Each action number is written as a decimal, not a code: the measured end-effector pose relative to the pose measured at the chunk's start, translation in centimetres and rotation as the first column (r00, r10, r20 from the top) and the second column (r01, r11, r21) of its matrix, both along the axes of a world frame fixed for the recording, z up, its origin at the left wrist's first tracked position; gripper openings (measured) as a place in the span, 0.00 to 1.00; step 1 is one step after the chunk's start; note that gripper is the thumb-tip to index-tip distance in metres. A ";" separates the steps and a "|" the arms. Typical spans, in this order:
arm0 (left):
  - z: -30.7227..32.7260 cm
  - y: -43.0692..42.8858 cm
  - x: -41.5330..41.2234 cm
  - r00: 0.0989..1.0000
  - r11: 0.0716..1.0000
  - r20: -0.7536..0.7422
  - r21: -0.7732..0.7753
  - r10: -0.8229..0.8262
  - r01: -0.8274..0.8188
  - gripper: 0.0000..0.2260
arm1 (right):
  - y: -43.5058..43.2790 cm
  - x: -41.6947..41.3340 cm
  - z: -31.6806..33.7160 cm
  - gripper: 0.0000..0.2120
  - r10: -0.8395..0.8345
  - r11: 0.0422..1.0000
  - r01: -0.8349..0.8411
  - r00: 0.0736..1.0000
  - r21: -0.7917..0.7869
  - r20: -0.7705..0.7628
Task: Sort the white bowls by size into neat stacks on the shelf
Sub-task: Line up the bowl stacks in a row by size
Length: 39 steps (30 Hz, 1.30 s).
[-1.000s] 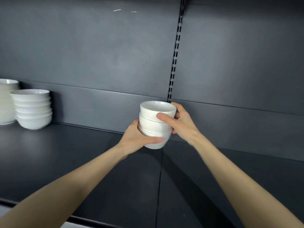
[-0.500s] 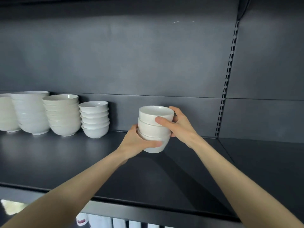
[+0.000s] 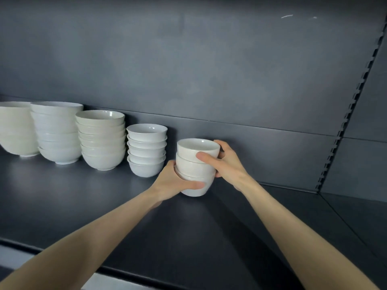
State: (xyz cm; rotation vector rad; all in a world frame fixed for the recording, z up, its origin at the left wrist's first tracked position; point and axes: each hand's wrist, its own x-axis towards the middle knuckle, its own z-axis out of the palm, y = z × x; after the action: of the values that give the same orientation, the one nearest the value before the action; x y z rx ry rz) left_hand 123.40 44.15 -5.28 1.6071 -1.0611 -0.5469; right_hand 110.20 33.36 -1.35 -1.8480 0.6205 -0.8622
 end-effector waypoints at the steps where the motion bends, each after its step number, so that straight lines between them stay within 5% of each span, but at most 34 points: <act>1: -0.1 -0.3 0.6 1.000 1.000 0.003 0.004 0.002 -0.002 0.33 | -0.3 0.6 -0.1 0.43 0.001 1.000 -0.001 1.000 0.004 -0.007; 7: -1.2 -1.4 3.2 0.999 0.999 0.028 -0.021 -0.036 0.037 0.23 | -1.3 3.1 -0.9 0.42 -0.017 1.000 0.017 1.000 0.005 -0.011; 12: -1.7 -2.1 5.0 0.996 0.994 0.029 -0.071 -0.078 0.080 0.28 | -1.3 4.5 -1.3 0.29 -0.052 0.999 0.051 0.998 0.015 0.020; 17: -2.8 -2.7 6.2 0.988 0.985 0.053 -0.092 -0.143 0.147 0.39 | -0.7 5.1 -1.9 0.32 -0.107 0.994 0.106 0.994 0.032 0.030; 22: -3.4 -3.0 6.6 0.988 0.978 0.058 -0.147 -0.141 0.148 0.38 | -0.1 5.1 -1.9 0.22 -0.124 0.992 0.123 0.992 0.028 0.025; 39: -3.8 -3.4 6.8 0.991 0.981 0.011 -0.144 -0.130 0.130 0.39 | -0.4 5.8 -2.0 0.27 -0.162 0.987 0.159 0.980 0.032 0.112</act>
State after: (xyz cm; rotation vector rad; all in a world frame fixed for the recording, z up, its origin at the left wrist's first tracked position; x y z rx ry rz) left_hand 130.15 40.71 -9.10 1.4194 -1.1855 -0.5434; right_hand 115.95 32.91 -3.34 -1.7314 0.7110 -1.0551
